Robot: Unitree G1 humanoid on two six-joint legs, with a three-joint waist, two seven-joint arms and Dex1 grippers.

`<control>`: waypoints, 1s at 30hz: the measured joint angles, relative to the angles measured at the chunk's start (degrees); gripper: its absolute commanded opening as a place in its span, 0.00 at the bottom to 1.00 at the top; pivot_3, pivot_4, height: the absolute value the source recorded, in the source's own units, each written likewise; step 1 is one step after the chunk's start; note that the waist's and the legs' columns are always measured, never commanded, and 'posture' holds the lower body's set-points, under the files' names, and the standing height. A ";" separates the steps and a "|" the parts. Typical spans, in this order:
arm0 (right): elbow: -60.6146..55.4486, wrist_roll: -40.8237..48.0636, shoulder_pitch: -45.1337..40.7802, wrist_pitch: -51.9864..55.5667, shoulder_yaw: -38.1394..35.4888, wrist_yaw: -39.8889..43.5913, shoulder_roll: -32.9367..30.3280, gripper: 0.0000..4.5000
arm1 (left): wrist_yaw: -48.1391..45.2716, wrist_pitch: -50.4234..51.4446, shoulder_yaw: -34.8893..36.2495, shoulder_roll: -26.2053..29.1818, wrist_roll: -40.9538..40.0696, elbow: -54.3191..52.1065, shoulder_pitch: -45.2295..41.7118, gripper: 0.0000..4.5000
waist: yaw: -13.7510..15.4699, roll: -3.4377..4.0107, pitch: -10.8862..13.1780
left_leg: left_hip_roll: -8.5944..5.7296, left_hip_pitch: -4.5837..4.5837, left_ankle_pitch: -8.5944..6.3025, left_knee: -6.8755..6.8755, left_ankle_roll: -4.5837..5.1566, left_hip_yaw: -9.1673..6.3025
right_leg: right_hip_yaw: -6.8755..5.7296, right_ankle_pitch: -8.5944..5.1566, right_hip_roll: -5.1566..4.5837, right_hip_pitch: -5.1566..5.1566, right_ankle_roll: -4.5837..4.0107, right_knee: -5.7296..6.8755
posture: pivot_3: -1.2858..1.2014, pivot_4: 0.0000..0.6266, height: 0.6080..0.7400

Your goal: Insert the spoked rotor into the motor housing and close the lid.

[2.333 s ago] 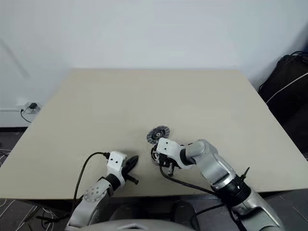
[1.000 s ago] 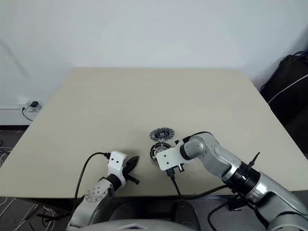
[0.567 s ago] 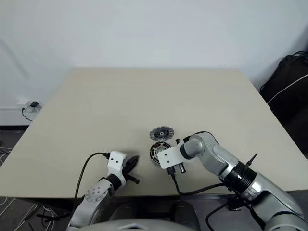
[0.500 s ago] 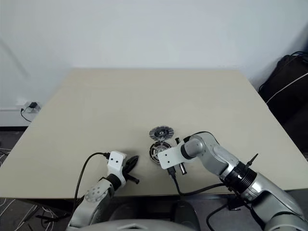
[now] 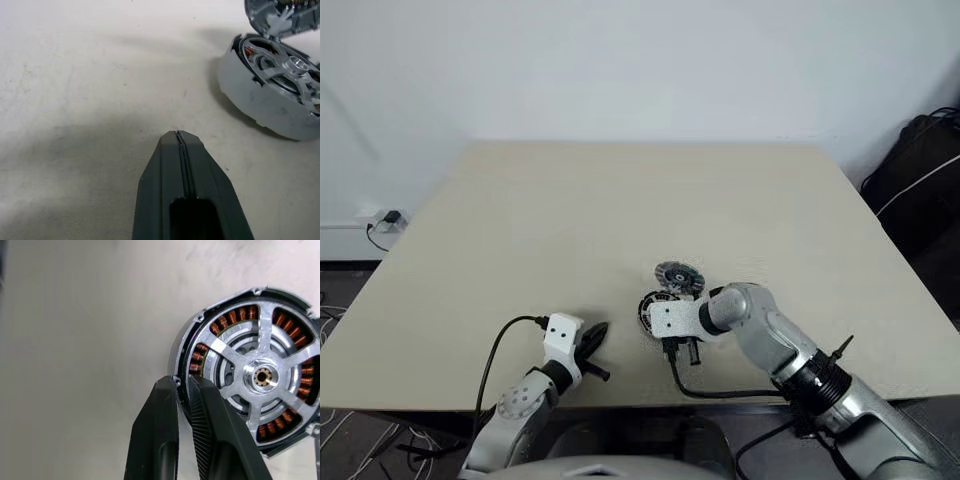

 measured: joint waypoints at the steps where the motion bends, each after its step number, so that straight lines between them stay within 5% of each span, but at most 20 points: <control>1: -1.42 1.35 0.67 4.17 -0.91 -0.06 1.13 0.02 | -0.02 -0.07 -0.01 -0.01 -0.01 0.09 -0.03 0.00 | 0.00 0.01 0.00 | 0.00 -0.01 0.00 -0.01 0.00 0.00 | 0.00 0.01 0.00 -0.02 -0.04 0.00 | 0.52 0.00 1.00; 13: -10.83 9.16 1.43 45.63 -6.99 -13.95 14.48 0.02 | -0.53 -1.24 -0.03 -0.01 -0.09 0.62 -0.37 0.00 | -0.04 0.08 -0.04 | -0.02 -0.02 -0.02 -0.02 0.00 0.00 | -0.02 0.01 -0.04 -0.01 -0.05 0.00 | 0.52 0.00 1.00; 30: -3.01 16.57 -1.21 54.19 -17.06 -34.97 30.18 0.02 | -1.19 -1.54 0.09 0.03 -0.10 1.75 -0.46 0.00 | -0.30 0.22 -0.11 | -0.06 -0.01 0.08 -0.05 -0.16 0.09 | 0.08 0.15 -0.06 0.00 0.20 -0.02 | 0.52 0.00 1.00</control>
